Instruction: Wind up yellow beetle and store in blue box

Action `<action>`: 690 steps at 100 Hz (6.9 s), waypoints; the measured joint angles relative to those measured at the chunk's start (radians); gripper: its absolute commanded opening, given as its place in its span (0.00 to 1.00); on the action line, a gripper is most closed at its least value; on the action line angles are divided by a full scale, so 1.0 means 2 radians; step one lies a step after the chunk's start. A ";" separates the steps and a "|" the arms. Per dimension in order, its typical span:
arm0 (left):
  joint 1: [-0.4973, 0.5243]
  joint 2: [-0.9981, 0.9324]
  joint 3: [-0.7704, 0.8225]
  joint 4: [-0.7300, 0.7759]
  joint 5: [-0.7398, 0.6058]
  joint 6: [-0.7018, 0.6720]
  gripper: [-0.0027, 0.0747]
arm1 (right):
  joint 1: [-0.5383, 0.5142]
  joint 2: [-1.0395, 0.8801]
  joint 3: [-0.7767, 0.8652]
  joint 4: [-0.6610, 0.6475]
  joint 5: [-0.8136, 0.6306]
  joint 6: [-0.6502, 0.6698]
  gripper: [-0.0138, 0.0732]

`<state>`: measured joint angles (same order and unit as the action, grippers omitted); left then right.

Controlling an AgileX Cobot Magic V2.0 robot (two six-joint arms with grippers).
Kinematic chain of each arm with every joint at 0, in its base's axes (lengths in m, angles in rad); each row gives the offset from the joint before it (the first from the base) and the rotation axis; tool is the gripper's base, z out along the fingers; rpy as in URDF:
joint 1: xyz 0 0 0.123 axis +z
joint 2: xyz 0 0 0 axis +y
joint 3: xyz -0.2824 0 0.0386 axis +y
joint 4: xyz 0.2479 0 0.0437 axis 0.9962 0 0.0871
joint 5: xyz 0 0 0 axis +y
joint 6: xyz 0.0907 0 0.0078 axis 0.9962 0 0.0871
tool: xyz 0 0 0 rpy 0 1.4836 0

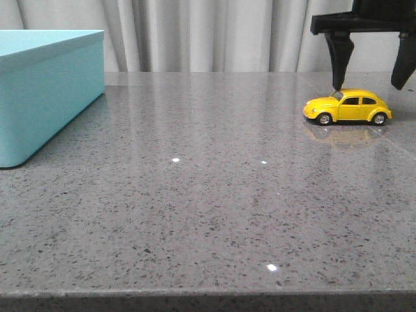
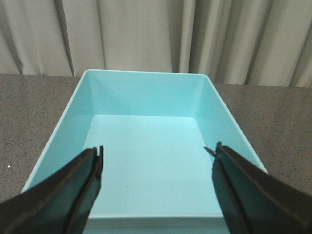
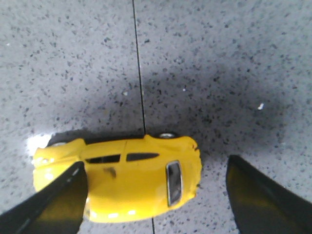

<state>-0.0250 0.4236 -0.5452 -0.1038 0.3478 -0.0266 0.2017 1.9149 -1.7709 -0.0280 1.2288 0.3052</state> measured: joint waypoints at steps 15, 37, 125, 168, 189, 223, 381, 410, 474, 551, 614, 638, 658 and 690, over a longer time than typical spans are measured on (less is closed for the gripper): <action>0.000 0.000 0.000 0.000 -0.001 0.000 0.63 | 0.001 -0.037 0.000 0.054 0.003 -0.023 0.83; 0.000 0.000 0.000 0.000 -0.007 0.000 0.63 | 0.001 -0.123 0.000 0.085 0.008 -0.051 0.83; 0.000 0.110 -0.085 -0.003 0.039 0.010 0.63 | 0.001 -0.370 0.195 0.086 -0.113 -0.099 0.83; 0.000 0.341 -0.328 -0.148 0.258 0.315 0.74 | 0.001 -0.442 0.259 0.091 -0.126 -0.100 0.83; -0.014 0.447 -0.439 -0.156 0.330 0.395 0.75 | 0.001 -0.445 0.259 0.091 -0.128 -0.100 0.83; -0.114 0.559 -0.539 -0.099 0.334 0.493 0.75 | 0.001 -0.445 0.259 0.097 -0.128 -0.100 0.83; -0.205 0.742 -0.544 -0.008 0.314 0.520 0.40 | 0.001 -0.445 0.259 0.099 -0.125 -0.101 0.83; -0.211 0.744 -0.592 -0.006 0.325 0.520 0.37 | 0.001 -0.445 0.259 0.099 -0.124 -0.101 0.83; -0.158 0.742 -0.862 0.099 0.457 0.215 0.37 | 0.001 -0.445 0.259 0.099 -0.124 -0.101 0.83; -0.033 0.742 -0.645 0.092 0.448 0.079 0.37 | 0.001 -0.445 0.259 0.100 -0.124 -0.101 0.83; -0.029 0.742 -0.597 0.077 0.403 0.082 0.70 | 0.001 -0.445 0.261 0.109 -0.118 -0.104 0.83; -0.029 0.722 -0.609 0.064 0.416 0.082 0.58 | 0.001 -0.462 0.262 0.110 -0.115 -0.136 0.81; -0.029 0.654 -0.611 0.052 0.420 0.089 0.15 | 0.001 -0.503 0.262 0.108 -0.110 -0.142 0.46; -0.029 0.529 -0.568 0.008 0.429 0.112 0.01 | 0.001 -0.579 0.262 0.104 -0.060 -0.143 0.08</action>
<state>-0.0823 1.4823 -1.6803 -0.0885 1.2061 0.1981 0.2034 0.7574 -1.2477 0.1806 1.1096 0.0201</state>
